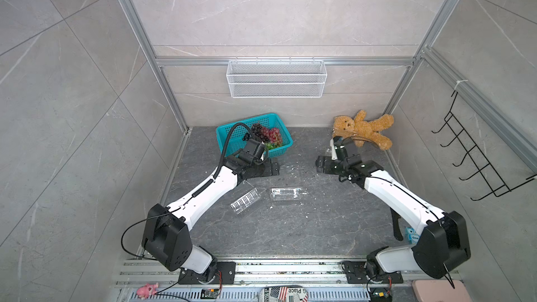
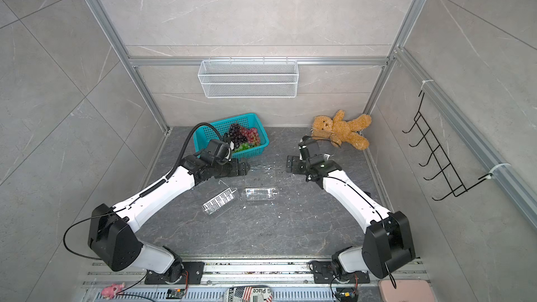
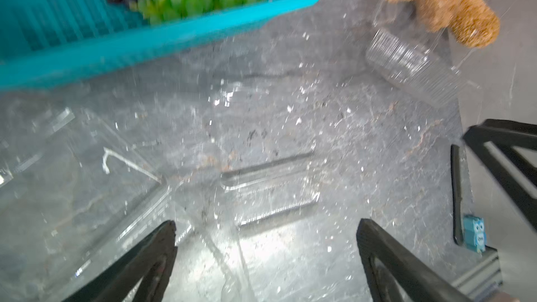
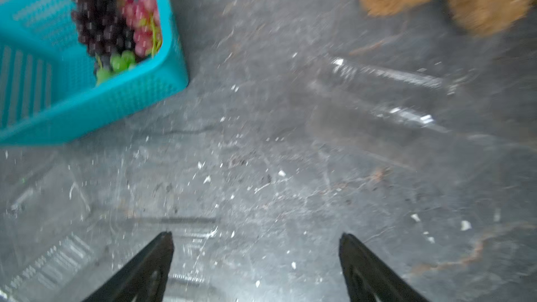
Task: Pack grapes into containers
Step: Pick up the packing box from the center of the board.
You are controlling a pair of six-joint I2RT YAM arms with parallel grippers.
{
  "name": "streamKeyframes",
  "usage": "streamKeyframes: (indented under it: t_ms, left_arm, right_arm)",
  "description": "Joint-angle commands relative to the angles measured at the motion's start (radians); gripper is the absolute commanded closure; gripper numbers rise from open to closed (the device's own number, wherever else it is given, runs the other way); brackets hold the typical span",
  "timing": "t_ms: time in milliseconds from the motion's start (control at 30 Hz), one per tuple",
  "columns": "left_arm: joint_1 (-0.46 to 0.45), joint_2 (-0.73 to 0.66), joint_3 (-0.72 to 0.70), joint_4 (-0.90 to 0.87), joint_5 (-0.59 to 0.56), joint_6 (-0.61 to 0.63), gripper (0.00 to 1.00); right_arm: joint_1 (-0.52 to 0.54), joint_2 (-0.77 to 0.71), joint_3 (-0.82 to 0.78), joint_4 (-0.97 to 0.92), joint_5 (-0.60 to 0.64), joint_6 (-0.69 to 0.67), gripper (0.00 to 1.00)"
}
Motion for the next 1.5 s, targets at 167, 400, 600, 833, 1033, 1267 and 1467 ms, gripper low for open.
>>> streamKeyframes:
  t_ms: [167,400,600,833,1033,1267,1467]
  left_arm:
    - [0.039,-0.105,-0.111,0.097,0.113,-0.072,0.01]
    - [0.042,-0.101,-0.144,0.118,0.141,-0.088,0.01]
    - [0.045,-0.111,-0.166,0.122,0.133,-0.091,0.01]
    - [0.045,-0.104,-0.165,0.128,0.139,-0.101,0.01]
    - [0.047,-0.098,-0.138,0.122,0.146,-0.098,0.01]
    - [0.048,-0.067,-0.101,0.137,0.175,-0.109,0.01]
    - [0.046,-0.047,-0.073,0.132,0.181,-0.099,0.01]
  right_arm:
    - [0.159,0.117,-0.052,-0.025,-0.01,0.12,0.3]
    - [0.195,0.177,-0.081,-0.009,-0.024,0.143,0.4]
    - [0.196,0.21,-0.113,0.016,-0.036,0.155,0.56]
    - [0.196,0.219,-0.111,0.006,0.058,0.142,0.82]
    - [0.193,0.218,-0.031,-0.043,0.233,0.047,0.96]
    - [0.124,0.251,0.023,-0.009,0.351,-0.045,0.97]
    - [0.014,0.309,0.026,0.021,0.344,-0.094,0.94]
